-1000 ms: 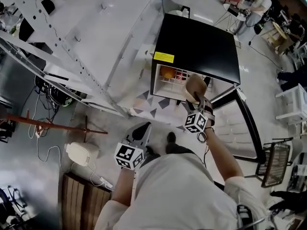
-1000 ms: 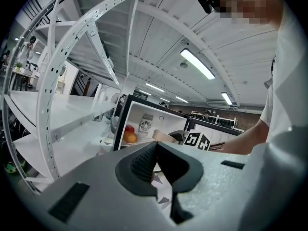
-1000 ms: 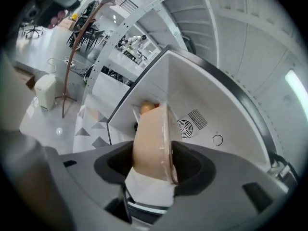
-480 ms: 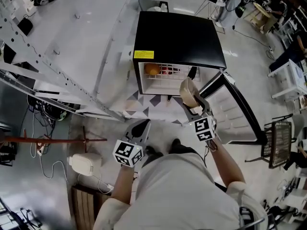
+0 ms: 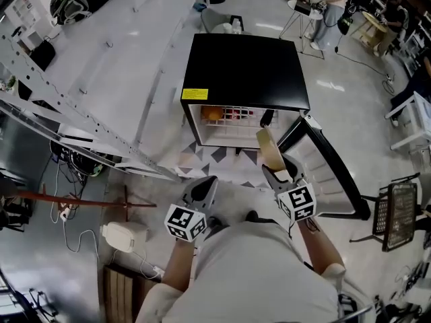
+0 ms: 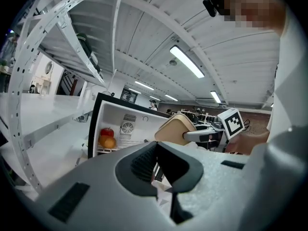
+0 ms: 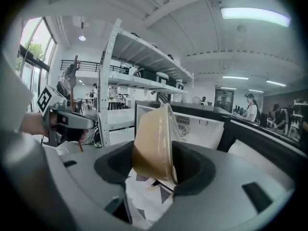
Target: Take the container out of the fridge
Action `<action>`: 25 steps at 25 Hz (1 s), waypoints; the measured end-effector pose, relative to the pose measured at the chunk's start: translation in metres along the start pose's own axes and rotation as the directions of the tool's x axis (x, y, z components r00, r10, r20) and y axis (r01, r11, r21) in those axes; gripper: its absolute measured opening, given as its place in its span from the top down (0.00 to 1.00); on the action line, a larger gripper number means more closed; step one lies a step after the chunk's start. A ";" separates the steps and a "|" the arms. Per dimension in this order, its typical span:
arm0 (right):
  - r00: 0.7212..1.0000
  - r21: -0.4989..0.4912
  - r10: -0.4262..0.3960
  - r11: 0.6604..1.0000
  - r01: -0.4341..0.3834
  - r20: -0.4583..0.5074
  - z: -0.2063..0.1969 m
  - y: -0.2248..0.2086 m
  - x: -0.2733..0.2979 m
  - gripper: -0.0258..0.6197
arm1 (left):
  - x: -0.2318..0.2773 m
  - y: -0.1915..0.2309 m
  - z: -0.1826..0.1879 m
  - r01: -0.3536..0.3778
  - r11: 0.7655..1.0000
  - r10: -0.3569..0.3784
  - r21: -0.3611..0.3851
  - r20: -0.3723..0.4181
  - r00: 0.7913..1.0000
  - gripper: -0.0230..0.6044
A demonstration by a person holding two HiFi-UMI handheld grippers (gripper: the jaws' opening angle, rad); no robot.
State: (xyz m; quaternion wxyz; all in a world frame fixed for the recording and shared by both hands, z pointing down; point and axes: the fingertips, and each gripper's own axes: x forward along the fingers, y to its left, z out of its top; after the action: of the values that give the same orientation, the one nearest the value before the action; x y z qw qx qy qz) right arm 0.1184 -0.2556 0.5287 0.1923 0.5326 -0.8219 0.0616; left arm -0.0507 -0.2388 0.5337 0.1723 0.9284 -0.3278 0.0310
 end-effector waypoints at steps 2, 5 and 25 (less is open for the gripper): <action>1.000 0.007 0.015 1.000 -0.016 0.006 -0.003 -0.004 -0.008 0.58 | 0.004 -0.008 0.005 -0.009 1.000 0.009 -0.002 0.012 1.000 0.96; 0.999 0.017 0.049 0.999 -0.049 0.010 -0.008 -0.008 -0.019 0.58 | 0.010 -0.020 0.010 -0.018 1.000 0.018 -0.004 0.027 0.999 0.96; 0.991 0.097 0.081 0.991 -0.092 0.106 0.006 -0.042 -0.032 0.58 | 0.040 -0.039 0.032 -0.024 0.999 0.022 0.042 0.042 0.999 0.96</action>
State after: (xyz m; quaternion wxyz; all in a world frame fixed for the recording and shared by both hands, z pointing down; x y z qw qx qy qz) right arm 0.1663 -0.2480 0.5067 0.1199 0.5080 -0.8488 0.0843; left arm 0.0031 -0.2449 0.4991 0.1456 0.9285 -0.3411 0.0206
